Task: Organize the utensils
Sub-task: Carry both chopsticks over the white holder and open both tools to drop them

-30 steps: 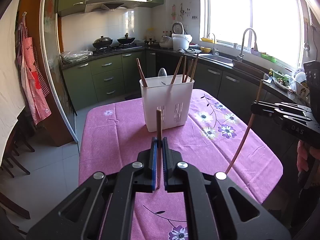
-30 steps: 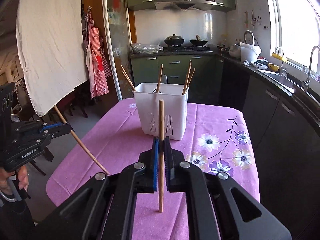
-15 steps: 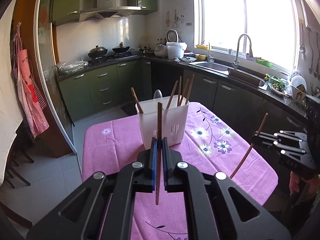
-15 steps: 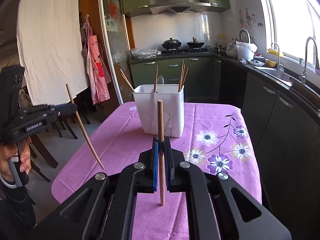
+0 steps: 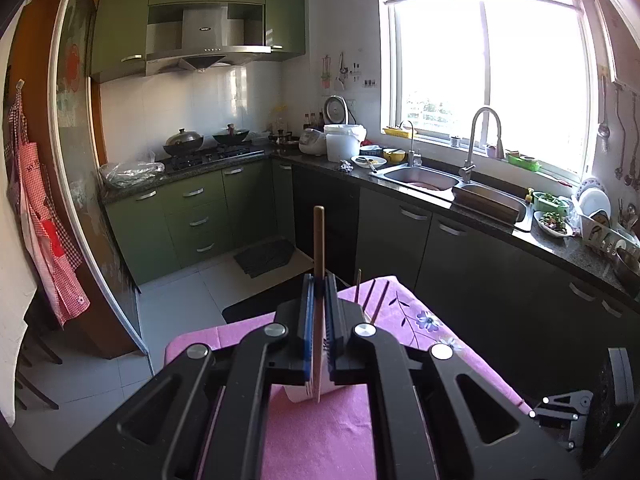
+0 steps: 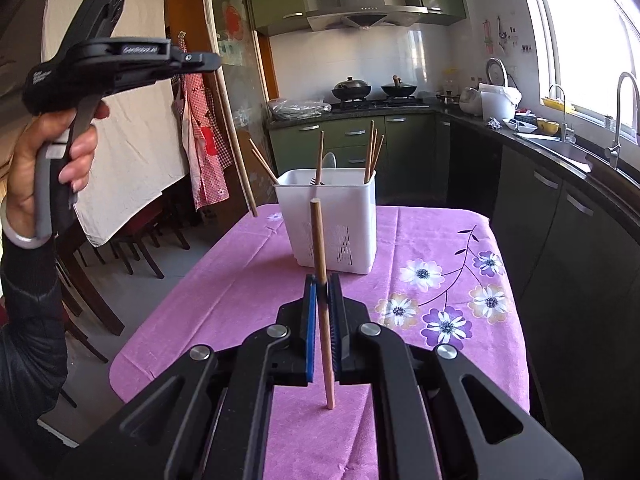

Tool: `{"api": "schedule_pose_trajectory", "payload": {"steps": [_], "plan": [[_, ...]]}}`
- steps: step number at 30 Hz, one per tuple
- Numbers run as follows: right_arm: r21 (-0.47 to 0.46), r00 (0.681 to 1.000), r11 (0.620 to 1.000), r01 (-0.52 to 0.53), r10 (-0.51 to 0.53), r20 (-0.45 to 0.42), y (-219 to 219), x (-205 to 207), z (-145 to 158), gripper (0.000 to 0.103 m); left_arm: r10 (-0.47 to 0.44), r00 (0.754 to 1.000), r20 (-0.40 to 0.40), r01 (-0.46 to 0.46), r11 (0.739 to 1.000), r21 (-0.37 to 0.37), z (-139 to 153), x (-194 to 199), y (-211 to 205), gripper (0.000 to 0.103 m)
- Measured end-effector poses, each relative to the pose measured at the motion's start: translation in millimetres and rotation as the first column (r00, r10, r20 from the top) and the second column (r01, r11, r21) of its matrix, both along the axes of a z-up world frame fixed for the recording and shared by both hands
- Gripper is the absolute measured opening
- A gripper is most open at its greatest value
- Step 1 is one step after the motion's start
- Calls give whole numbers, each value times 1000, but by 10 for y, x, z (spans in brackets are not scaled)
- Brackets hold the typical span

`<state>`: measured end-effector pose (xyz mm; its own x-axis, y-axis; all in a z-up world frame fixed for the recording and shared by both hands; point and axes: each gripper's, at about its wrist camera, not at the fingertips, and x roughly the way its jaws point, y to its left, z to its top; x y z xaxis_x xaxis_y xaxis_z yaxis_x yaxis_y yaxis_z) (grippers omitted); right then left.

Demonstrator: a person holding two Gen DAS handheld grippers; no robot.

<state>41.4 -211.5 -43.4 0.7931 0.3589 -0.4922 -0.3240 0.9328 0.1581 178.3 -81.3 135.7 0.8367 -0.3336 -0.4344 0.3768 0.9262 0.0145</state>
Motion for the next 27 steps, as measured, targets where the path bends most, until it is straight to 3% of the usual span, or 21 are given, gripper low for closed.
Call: {"api": "schedule_pose_trajectory", "payload": {"steps": [6, 10, 16, 22, 23, 25, 26, 27], "plan": [[9, 1000, 1000, -11, 11, -1, -27, 22, -8, 7, 18, 1000, 18, -18, 1000, 3, 215, 369, -106, 5], [15, 1000, 1000, -12, 12, -5, -54, 30, -19, 7, 36, 999, 14, -36, 999, 11, 183, 619, -190, 5], [21, 1000, 1000, -11, 11, -17, -80, 47, -37, 7, 66, 997, -38, -65, 997, 49, -135, 892, -286, 5], [47, 1000, 999, 0, 1, -23, -122, 99, -44, 7, 76, 993, -91, -71, 996, 63, -491, 929, -256, 6], [57, 1000, 998, 0, 1, -22, -134, 111, -30, 7, 79, 992, -96, -73, 996, 59, -545, 911, -221, 9], [69, 1000, 998, -1, 2, -12, -152, 131, 26, 7, 82, 992, -98, -77, 996, 56, -612, 841, -173, 33], [69, 1000, 998, -1, 2, -4, -155, 150, 73, 7, 88, 992, -88, -84, 995, 52, -633, 772, -144, 59], [66, 1000, 998, -1, 1, 3, -159, 167, 117, 7, 98, 993, -67, -95, 994, 48, -646, 679, -117, 71]]}}
